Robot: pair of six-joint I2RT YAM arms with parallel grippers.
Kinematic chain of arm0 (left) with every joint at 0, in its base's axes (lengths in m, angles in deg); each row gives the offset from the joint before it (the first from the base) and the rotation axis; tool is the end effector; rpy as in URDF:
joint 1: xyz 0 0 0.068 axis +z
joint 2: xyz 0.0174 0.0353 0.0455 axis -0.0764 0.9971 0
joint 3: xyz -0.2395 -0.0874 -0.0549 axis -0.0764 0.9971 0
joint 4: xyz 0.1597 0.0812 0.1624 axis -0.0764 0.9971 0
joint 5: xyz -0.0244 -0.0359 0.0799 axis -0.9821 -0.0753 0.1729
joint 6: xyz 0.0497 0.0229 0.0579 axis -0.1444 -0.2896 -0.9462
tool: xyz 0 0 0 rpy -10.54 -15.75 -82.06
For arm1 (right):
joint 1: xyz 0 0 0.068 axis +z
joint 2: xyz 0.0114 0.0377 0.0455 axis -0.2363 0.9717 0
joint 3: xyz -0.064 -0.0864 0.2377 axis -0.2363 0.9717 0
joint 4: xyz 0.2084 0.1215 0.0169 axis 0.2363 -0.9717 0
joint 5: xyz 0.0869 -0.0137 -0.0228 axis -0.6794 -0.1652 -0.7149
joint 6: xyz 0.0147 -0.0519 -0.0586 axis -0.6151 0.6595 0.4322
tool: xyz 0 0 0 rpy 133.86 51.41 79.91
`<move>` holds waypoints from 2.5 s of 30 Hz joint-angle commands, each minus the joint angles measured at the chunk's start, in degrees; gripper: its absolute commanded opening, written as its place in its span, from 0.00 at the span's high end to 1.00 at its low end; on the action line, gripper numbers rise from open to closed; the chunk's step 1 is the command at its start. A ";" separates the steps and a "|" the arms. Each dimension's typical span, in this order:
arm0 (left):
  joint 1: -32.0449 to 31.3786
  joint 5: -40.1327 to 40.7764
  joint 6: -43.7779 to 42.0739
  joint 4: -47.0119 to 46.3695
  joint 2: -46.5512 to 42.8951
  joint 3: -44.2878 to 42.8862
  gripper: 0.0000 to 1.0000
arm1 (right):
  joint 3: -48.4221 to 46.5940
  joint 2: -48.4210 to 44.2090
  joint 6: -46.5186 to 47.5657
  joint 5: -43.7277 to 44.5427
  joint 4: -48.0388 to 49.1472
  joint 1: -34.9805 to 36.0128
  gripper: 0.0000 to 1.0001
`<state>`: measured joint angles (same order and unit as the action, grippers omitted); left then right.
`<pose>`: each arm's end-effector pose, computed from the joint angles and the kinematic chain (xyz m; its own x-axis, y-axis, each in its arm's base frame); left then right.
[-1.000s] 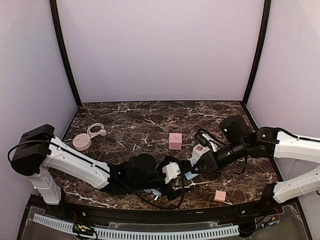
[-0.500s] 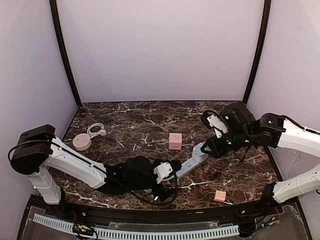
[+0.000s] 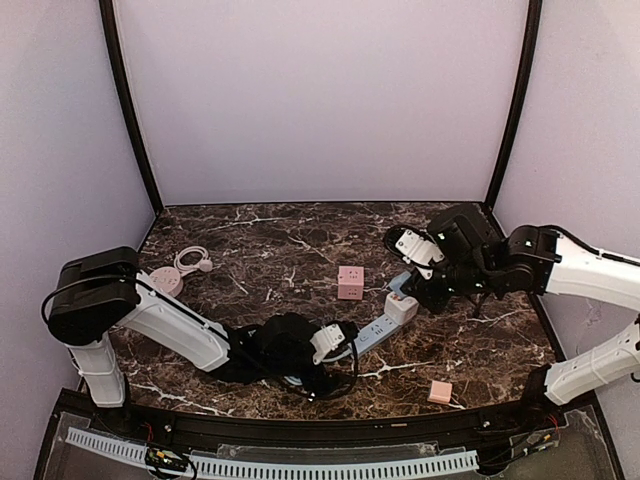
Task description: Insert the plug
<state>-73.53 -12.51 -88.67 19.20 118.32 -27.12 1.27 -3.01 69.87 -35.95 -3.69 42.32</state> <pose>0.1356 -0.3443 0.1148 -0.1902 0.4677 -0.8632 0.9112 0.4113 0.0221 0.1566 0.1987 0.2692 -0.3752 -0.6279 -0.6818 -0.7079 0.6690 -0.2266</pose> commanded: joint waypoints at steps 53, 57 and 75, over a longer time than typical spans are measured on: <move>2.99 -22.89 -7.26 -11.09 -2.78 9.94 0.61 | -4.10 9.75 33.76 -24.84 -7.15 8.23 1.00; 2.31 -20.31 -7.52 -10.70 -2.06 9.88 0.54 | -5.81 12.61 34.34 -24.21 -8.37 9.89 1.00; 2.09 -13.52 -6.41 -16.35 -7.51 17.56 0.20 | -6.92 20.08 34.20 -20.06 -6.52 11.36 1.00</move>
<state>-71.17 -28.51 -95.49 4.09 114.21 -11.95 -4.18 16.83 103.62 -57.30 -11.27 52.77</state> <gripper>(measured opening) 0.798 0.248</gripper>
